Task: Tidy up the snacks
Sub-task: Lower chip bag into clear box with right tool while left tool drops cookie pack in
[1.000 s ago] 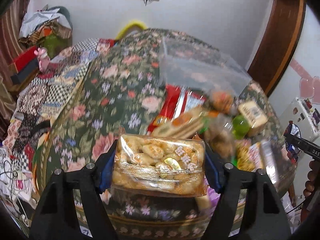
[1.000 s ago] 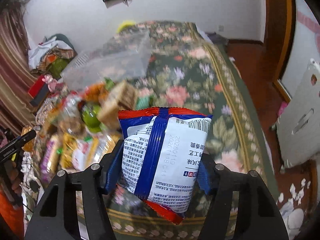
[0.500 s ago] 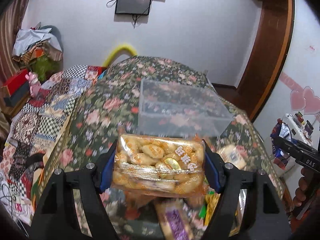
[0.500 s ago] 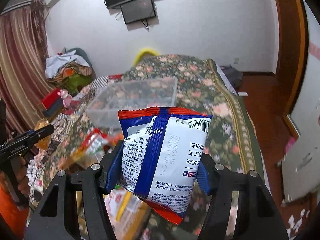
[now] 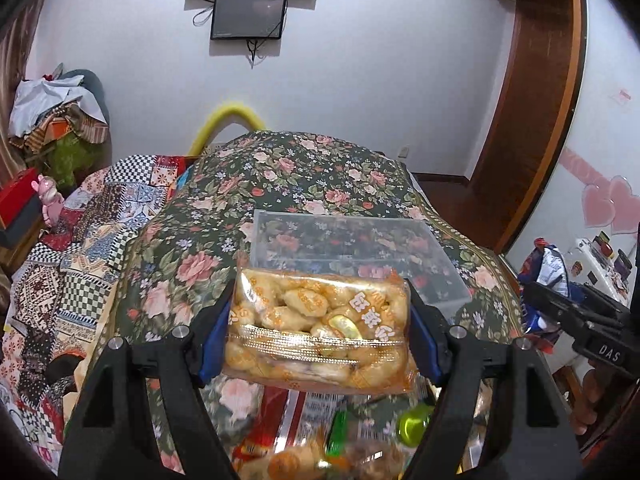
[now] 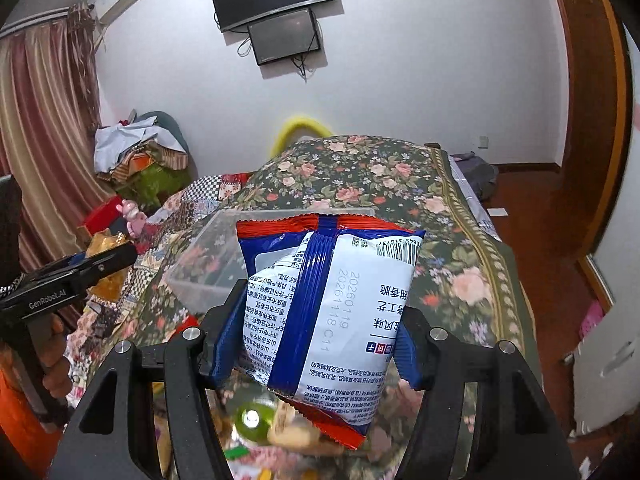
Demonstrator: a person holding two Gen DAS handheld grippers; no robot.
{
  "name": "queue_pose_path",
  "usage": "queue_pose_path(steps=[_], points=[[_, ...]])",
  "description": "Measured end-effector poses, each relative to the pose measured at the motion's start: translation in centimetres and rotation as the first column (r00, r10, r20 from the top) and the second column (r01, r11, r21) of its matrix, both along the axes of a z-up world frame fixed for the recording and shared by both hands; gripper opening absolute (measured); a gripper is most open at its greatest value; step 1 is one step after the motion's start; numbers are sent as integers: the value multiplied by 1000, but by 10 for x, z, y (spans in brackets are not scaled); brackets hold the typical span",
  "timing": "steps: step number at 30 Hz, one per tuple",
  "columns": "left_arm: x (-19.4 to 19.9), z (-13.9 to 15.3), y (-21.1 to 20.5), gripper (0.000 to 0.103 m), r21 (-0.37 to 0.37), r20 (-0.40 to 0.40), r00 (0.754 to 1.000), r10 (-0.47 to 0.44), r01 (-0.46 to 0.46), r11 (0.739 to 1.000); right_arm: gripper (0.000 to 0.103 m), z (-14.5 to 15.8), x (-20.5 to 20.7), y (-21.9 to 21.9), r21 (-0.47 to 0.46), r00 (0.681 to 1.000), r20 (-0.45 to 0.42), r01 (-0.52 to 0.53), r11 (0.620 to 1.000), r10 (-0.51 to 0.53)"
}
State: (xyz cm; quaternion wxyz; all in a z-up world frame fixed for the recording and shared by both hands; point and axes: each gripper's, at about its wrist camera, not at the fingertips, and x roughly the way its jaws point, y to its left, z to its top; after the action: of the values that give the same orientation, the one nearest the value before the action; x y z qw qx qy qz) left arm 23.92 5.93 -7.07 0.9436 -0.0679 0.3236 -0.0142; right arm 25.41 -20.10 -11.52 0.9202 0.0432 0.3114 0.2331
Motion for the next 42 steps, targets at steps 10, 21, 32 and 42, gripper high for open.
queue_pose_path(steps=[10, 21, 32, 42], points=[[65, -29, 7, 74, -23, -92, 996, 11, -13, 1000, 60, -9, 47, 27, -43, 999, -27, -29, 999, 28], [114, -69, 11, 74, -30, -212, 977, 16, -23, 999, 60, -32, 89, 50, -91, 991, -121, -64, 994, 53], [126, -87, 3, 76, -9, -274, 962, 10, -13, 1000, 62, -45, 101, 70, -166, 986, -152, -88, 982, 62], [108, -68, 8, 76, -24, -243, 970, 10, -16, 1000, 75, -36, 92, 67, -178, 985, -152, -109, 978, 82]])
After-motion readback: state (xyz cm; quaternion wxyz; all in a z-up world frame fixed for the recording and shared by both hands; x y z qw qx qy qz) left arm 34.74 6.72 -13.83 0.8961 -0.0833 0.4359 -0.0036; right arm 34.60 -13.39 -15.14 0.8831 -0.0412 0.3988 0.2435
